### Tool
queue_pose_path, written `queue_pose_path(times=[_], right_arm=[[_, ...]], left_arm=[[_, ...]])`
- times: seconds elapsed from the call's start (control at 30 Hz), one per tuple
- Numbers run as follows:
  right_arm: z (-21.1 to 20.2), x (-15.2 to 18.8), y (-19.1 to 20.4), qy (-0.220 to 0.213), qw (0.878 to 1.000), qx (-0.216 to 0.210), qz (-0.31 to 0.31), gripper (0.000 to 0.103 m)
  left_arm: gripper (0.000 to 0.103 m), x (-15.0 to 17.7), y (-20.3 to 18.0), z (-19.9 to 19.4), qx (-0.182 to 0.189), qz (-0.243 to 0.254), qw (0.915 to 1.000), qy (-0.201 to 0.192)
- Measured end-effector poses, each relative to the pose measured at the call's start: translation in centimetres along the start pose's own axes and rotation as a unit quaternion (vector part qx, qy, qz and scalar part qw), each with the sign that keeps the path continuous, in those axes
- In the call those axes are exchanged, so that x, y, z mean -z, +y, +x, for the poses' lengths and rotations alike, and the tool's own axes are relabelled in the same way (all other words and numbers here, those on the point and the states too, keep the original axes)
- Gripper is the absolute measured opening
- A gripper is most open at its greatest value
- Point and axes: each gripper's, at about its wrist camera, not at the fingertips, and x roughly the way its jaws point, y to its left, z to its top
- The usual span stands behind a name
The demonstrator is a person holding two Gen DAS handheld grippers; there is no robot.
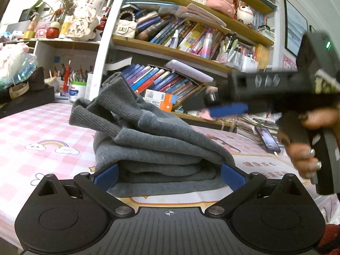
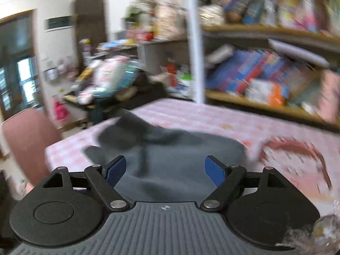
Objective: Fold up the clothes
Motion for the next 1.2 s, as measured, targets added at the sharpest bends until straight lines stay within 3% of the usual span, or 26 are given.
queue_pose_path(times=[0.17, 0.3, 0.47, 0.63, 0.87, 0.97, 1.0, 1.03, 1.07, 1.13, 1.17, 1.2], right_arm=[[0.4, 2.1, -2.6, 0.023, 0.997, 0.035, 0.06, 0.083], [0.7, 3.5, -4.0, 0.039, 0.994, 0.038, 0.093, 0.083], [1.3, 4.5, -4.3, 0.051, 0.993, 0.033, 0.105, 0.084], [1.4, 4.7, -4.4, 0.051, 0.992, 0.031, 0.11, 0.084], [1.0, 4.4, -4.3, 0.039, 0.993, 0.034, 0.108, 0.084], [0.9, 4.3, -4.3, 0.034, 0.993, 0.034, 0.108, 0.084], [0.9, 4.2, -4.3, 0.034, 0.993, 0.035, 0.108, 0.084], [0.9, 4.2, -4.3, 0.034, 0.993, 0.035, 0.108, 0.084], [0.9, 4.2, -4.3, 0.034, 0.993, 0.034, 0.108, 0.084], [0.9, 4.2, -4.2, 0.033, 0.993, 0.033, 0.109, 0.084], [0.9, 4.1, -4.2, 0.033, 0.993, 0.033, 0.108, 0.084], [0.9, 4.1, -4.1, 0.033, 0.993, 0.032, 0.108, 0.084]], left_arm=[[0.103, -0.5, -0.3, -0.6, 0.003, 0.016, 0.9997, -0.018], [0.103, -1.5, -0.4, -1.8, 0.005, 0.028, 0.9981, -0.055], [0.103, -3.9, 1.1, -1.9, -0.03, 0.026, 0.9941, -0.1], [0.103, -5.4, 3.5, 0.3, -0.075, 0.003, 0.9934, -0.087], [0.102, -5.9, 4.9, 3.7, -0.093, 0.011, 0.9943, -0.05], [0.093, -5.5, 5.4, 4.5, -0.091, 0.0, 0.9953, -0.033], [0.086, -5.5, 5.7, 4.5, -0.09, -0.003, 0.9955, -0.031], [0.07, -5.5, 5.9, 4.5, -0.087, -0.005, 0.9958, -0.029], [0.062, -5.5, 6.1, 4.5, -0.084, -0.008, 0.996, -0.028], [0.029, -5.8, 7.0, 4.1, -0.074, -0.031, 0.9963, -0.031], [0.024, -6.1, 7.5, 3.9, -0.069, -0.044, 0.9961, -0.034], [0.012, -6.4, 7.9, 3.4, -0.056, -0.061, 0.9956, -0.044]])
